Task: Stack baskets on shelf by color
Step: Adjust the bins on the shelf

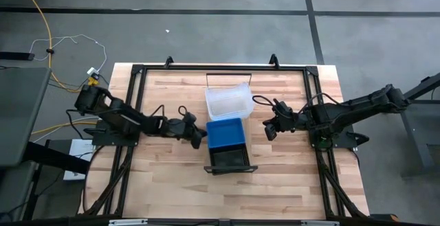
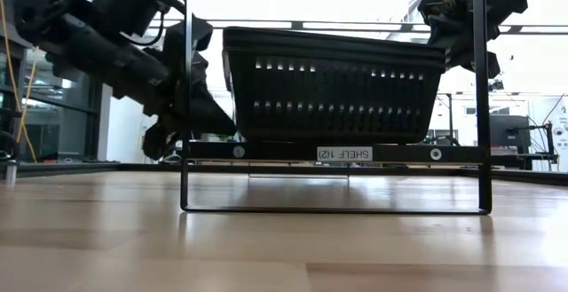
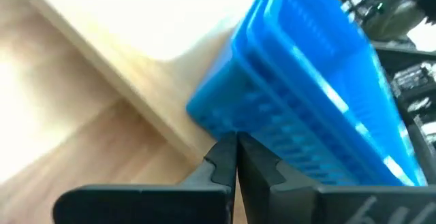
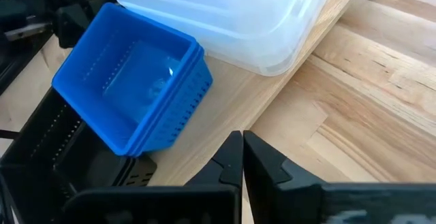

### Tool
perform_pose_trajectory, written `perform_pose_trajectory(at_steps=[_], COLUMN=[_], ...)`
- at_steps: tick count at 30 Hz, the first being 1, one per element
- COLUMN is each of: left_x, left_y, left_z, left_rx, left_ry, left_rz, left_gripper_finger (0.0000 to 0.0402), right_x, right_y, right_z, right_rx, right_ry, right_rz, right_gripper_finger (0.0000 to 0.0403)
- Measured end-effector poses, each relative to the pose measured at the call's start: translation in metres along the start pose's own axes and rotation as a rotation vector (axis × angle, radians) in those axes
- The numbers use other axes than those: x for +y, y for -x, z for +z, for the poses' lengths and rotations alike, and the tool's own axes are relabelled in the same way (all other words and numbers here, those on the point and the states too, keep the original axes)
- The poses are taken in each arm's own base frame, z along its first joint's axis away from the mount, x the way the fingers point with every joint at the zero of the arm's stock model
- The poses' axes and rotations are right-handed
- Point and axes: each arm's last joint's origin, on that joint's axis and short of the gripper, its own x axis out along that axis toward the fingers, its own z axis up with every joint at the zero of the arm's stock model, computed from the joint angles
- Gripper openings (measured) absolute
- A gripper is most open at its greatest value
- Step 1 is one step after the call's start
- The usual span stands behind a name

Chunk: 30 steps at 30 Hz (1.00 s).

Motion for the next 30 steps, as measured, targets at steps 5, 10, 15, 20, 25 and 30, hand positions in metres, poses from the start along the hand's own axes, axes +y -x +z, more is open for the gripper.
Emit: perform_pose_trajectory(at_steps=[5, 10, 15, 20, 25, 30], left_x=[0.006, 0.015, 0.024, 0.031, 0.038, 0.046], left_y=[-0.002, -0.004, -0.005, -0.005, -0.005, -0.004], left_z=[0.014, 0.027, 0.039, 0.048, 0.055, 0.063], left_rx=[-0.072, -0.139, -0.180, -0.217, -0.241, -0.267], left_ry=[0.017, 0.045, 0.070, 0.059, 0.071, 0.068], left_rz=[0.011, 0.046, 0.076, 0.093, 0.119, 0.148], left_gripper_finger=[0.0000, 0.0000, 0.0000, 0.0000, 0.0000, 0.0000], right_x=[0.000, 0.000, 0.001, 0.003, 0.003, 0.001], right_y=[0.000, 0.000, 0.000, 0.000, 0.000, -0.002], right_z=[0.000, 0.000, 0.002, 0.004, 0.005, 0.007], right_rx=[-0.002, -0.016, -0.038, -0.083, -0.104, -0.195], right_ry=[0.000, 0.000, -0.007, -0.021, -0.023, -0.099], right_rz=[-0.001, -0.011, -0.007, 0.002, -0.009, -0.075], right_gripper_finger=[0.0000, 0.0000, 0.0000, 0.0000, 0.0000, 0.0000])
